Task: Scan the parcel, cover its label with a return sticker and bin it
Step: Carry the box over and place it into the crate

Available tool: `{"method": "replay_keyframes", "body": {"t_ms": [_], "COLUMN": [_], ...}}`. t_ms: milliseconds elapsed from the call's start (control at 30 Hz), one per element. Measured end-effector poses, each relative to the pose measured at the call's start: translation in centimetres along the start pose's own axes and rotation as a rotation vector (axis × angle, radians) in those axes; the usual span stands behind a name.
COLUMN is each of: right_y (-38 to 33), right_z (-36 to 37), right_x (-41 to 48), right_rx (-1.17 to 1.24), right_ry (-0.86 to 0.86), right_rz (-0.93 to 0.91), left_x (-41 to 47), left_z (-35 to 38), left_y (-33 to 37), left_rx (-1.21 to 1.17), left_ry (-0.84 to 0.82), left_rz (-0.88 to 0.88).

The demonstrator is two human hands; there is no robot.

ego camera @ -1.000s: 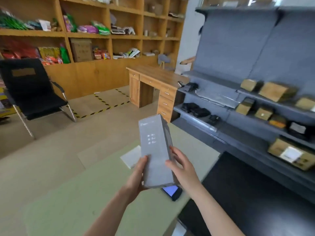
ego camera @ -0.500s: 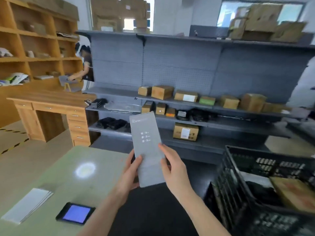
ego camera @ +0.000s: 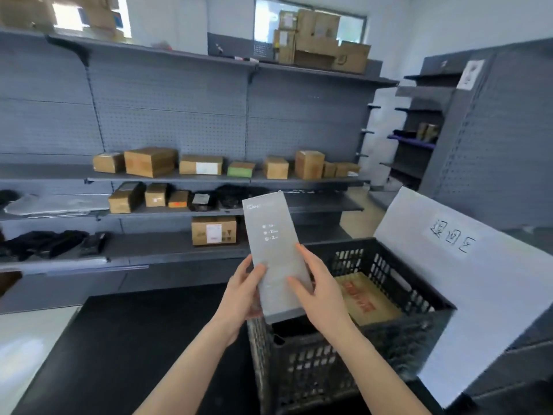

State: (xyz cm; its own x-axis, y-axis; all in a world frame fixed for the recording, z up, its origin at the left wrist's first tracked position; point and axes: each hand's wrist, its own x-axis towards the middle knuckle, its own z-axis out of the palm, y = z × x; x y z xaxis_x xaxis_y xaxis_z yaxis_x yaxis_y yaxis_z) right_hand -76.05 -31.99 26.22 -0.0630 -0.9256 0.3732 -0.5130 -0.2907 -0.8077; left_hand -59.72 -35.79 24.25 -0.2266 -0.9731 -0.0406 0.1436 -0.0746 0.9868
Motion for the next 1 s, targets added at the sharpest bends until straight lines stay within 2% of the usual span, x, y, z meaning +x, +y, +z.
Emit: {"method": "replay_keyframes", "body": {"t_ms": [200,467,667,867,1000], "right_y": [4.6,11.1,15.9,20.6,21.5], "right_z": [-5.7,-9.7,-11.5,-11.6,-11.3], "right_x": [1.9,5.6,7.1,7.2,7.3], "right_rx": [-0.070,-0.172,-0.217,-0.358,-0.406], "right_ry": [0.094,0.199,0.205,0.126,0.126], "right_rz": [0.131,0.326,0.447,0.620,0.624], "left_x": [6.5,15.8,20.3,22.2,23.2], "left_z": [6.9,13.4,17.1,18.1,17.6], "left_y": [-2.2,-6.4,-10.4,-14.0,-14.7], "left_rx": [0.071,0.060,0.105,0.189,0.283], "left_ry": [-0.129,-0.414,-0.448,-0.598,-0.559], "left_rz": [0.020,-0.011,-0.071,-0.121,-0.110]}}
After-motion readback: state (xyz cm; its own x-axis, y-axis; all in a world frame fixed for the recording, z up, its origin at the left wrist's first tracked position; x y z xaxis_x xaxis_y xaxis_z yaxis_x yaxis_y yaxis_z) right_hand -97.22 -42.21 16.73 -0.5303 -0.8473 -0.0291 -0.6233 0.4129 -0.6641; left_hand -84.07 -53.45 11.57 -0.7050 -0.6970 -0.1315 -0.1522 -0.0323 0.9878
